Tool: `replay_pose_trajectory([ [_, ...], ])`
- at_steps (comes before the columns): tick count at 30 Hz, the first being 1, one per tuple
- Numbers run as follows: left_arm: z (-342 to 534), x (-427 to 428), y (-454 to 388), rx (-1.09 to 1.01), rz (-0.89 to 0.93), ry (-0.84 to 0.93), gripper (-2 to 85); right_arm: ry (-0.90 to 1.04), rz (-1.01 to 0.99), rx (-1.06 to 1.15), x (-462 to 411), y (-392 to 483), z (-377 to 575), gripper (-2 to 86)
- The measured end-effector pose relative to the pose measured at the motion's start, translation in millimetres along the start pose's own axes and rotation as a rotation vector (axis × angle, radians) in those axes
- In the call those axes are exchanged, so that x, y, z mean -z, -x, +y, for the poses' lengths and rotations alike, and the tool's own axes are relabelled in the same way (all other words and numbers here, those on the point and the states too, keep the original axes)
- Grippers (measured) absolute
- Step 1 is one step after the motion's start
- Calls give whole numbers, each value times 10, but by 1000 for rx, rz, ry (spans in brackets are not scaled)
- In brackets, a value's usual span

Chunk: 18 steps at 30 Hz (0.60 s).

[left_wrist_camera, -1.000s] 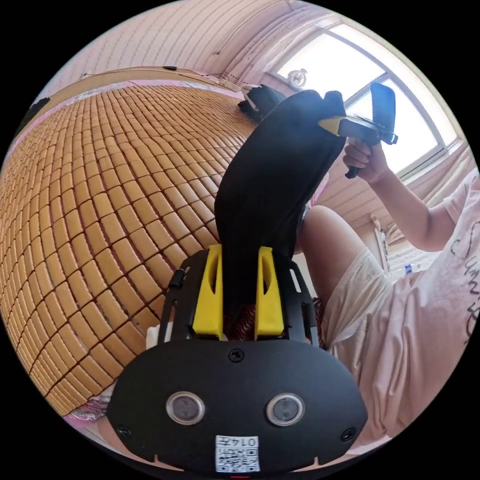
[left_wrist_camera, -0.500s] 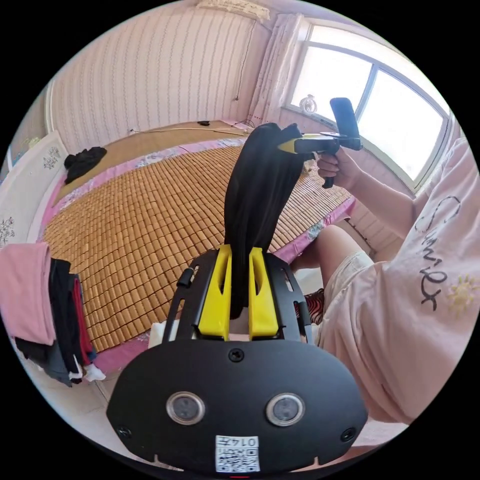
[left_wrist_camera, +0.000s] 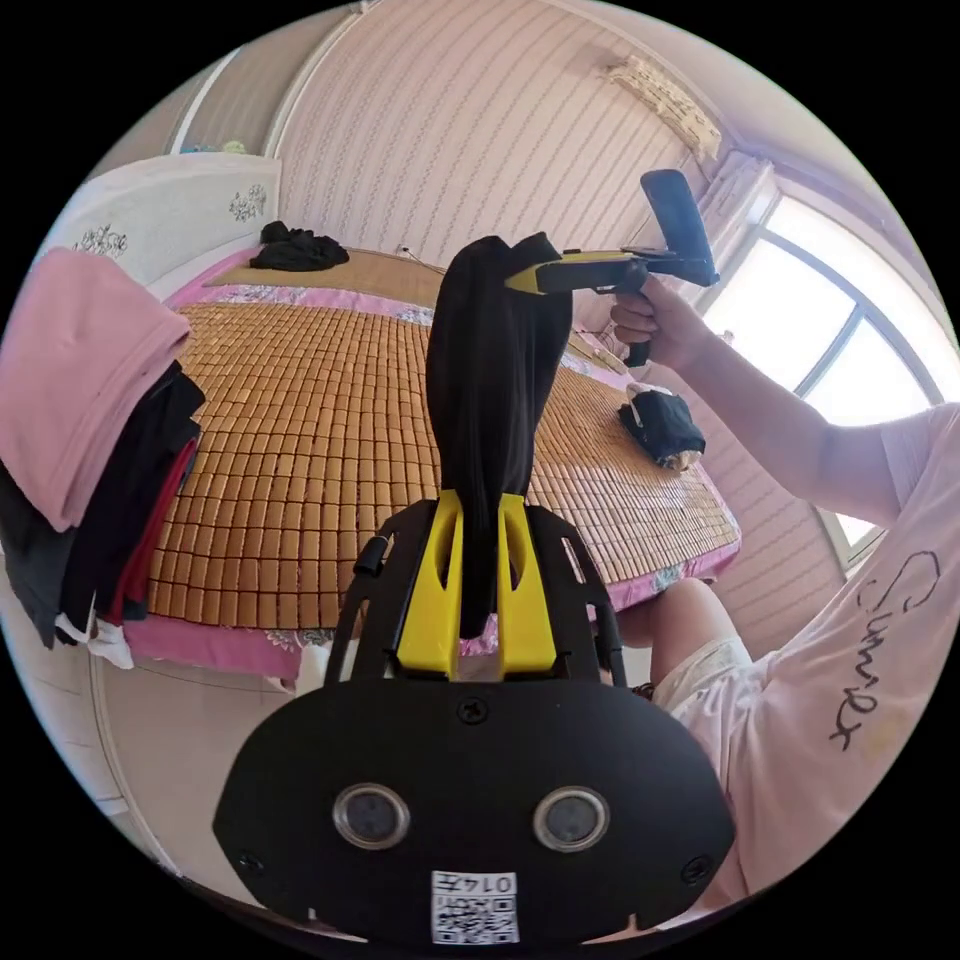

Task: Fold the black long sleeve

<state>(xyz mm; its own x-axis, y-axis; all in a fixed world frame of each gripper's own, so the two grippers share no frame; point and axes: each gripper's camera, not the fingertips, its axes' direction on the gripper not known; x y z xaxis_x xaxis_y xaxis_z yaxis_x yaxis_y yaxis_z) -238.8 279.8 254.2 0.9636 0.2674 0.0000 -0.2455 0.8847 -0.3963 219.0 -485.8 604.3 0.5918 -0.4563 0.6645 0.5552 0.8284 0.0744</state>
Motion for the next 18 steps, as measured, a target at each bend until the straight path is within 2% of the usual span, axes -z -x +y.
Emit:
replay_pose_trajectory([
  [4, -245, -412, 589, 191, 93, -77, 58, 196, -21, 99, -559, -536, -942, 48],
  [7, -438, -739, 1104, 361, -5, -130, 68, 257, -61, 16, -1178, -1031, -1794, 73],
  [10, -537, -1162, 1645, 497, -129, -47, 81, 243, 42, -174, -1731, -1410, -2236, 105],
  [13, -567, -1253, 1865, 504, -147, 25, 88, 193, 6, -248, -1948, -1545, -2015, 123],
  [18, -566, -1128, 1564, 368, -253, 63, 79, 295, 71, -329, -2006, -1557, -959, 138],
])
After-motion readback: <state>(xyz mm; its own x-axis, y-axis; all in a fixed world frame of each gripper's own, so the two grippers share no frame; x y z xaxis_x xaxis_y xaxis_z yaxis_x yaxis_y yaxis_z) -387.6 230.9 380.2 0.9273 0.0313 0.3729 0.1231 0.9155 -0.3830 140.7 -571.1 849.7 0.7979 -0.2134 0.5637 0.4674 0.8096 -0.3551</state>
